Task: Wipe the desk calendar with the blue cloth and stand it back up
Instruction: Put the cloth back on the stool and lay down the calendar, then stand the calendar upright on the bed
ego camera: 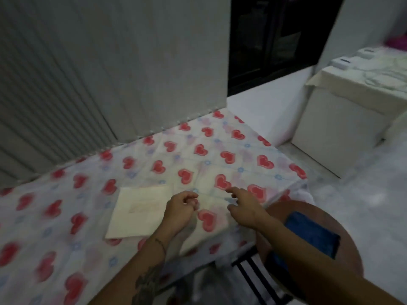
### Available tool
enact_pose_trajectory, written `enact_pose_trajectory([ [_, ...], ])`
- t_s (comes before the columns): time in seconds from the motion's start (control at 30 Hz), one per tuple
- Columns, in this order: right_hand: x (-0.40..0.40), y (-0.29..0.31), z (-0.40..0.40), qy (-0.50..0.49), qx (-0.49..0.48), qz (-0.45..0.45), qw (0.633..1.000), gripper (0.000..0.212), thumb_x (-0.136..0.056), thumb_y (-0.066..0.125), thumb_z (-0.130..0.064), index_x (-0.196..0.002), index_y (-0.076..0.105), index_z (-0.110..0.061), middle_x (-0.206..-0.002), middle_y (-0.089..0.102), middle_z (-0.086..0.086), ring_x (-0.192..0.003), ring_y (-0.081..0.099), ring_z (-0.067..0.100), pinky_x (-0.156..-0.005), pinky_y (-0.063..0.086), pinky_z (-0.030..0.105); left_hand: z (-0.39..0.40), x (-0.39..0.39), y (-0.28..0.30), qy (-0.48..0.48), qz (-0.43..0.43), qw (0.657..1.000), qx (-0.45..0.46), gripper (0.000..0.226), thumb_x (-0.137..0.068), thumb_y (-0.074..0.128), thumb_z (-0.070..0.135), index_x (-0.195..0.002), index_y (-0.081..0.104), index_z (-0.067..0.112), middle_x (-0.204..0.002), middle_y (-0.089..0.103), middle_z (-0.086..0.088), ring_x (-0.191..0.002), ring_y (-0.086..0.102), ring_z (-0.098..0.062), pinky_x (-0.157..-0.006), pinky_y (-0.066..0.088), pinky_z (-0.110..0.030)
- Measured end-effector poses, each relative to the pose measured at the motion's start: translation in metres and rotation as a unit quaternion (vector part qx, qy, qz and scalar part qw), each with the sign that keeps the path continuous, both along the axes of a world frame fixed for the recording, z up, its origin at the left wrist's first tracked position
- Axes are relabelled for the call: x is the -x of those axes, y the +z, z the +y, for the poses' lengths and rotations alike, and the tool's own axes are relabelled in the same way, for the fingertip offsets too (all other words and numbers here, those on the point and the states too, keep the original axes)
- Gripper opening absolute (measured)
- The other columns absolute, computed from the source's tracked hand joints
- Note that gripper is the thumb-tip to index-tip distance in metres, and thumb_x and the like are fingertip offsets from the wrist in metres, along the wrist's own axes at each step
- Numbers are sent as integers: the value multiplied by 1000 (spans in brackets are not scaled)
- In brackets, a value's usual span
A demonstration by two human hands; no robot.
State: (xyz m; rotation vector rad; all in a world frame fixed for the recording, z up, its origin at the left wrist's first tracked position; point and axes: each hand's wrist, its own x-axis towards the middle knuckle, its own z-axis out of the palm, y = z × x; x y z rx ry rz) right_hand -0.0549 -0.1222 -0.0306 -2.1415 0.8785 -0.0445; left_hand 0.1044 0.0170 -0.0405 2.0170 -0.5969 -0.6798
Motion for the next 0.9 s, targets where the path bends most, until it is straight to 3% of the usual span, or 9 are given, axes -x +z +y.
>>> enact_pose_trajectory([
  [0.13, -74, 8, 30, 7, -68, -23, 997, 46, -88, 54, -14, -133, 49, -17, -105, 60, 4, -78, 57, 15, -64, 42, 19, 44, -60, 4, 87, -8, 996, 22, 22, -94, 54, 6, -94, 71, 20, -84, 73, -2, -71, 70, -10, -66, 54, -23],
  [0.27, -141, 3, 62, -18, -131, -21, 991, 49, -86, 54, -12, -134, 48, -13, -102, 65, 8, -81, 62, 18, -70, 51, 29, 83, -121, -5, 132, -27, 991, 6, 21, -93, 59, 15, -108, 70, 24, -106, 70, 2, -89, 63, -10, -74, 45, -21],
  [0.37, -182, -8, 81, -67, -170, -15, 983, 53, -86, 54, -8, -138, 42, -12, -96, 64, 4, -75, 66, 22, -53, 54, 26, 101, -159, -15, 111, -45, 992, -41, 32, -90, 62, 12, -122, 66, 15, -123, 64, -2, -100, 58, -13, -87, 41, -23],
  [0.4, -192, -14, 87, -83, -174, -8, 981, 55, -86, 54, -9, -139, 39, -13, -102, 62, 5, -78, 66, 23, -52, 53, 27, 106, -168, -19, 100, -47, 992, -60, 36, -88, 62, 11, -124, 65, 13, -127, 63, -4, -105, 59, -15, -91, 43, -24],
  [0.53, -216, -31, 103, -128, -130, 30, 983, 63, -84, 55, -16, -143, 33, -16, -138, 48, 10, -104, 52, 24, -63, 51, 26, 124, -194, -31, 62, -32, 989, -130, 46, -84, 63, 16, -130, 62, 15, -141, 51, -9, -126, 52, -25, -110, 39, -33],
  [0.67, -229, -38, 110, -153, -105, 49, 981, 64, -83, 57, -15, -143, 34, -11, -141, 47, 13, -121, 49, 31, -95, 48, 42, 125, -207, -35, 51, -20, 991, -124, 47, -82, 61, 16, -129, 63, 15, -138, 53, -11, -124, 52, -27, -109, 41, -35],
  [0.8, -232, -39, 111, -192, -143, 33, 970, 62, -81, 59, -11, -140, 39, -10, -139, 49, 12, -121, 49, 31, -99, 45, 46, 123, -210, -37, 96, 5, 990, -101, 45, -79, 59, 14, -123, 66, 17, -129, 63, -11, -116, 59, -29, -104, 46, -38],
  [0.9, -232, -37, 108, -223, -187, 4, 957, 69, -82, 59, -7, -145, 31, -10, -141, 45, 13, -123, 46, 32, -97, 44, 42, 119, -213, -33, 138, 54, 987, -69, 45, -78, 59, 14, -122, 65, 18, -128, 65, -7, -112, 61, -27, -95, 48, -31],
])
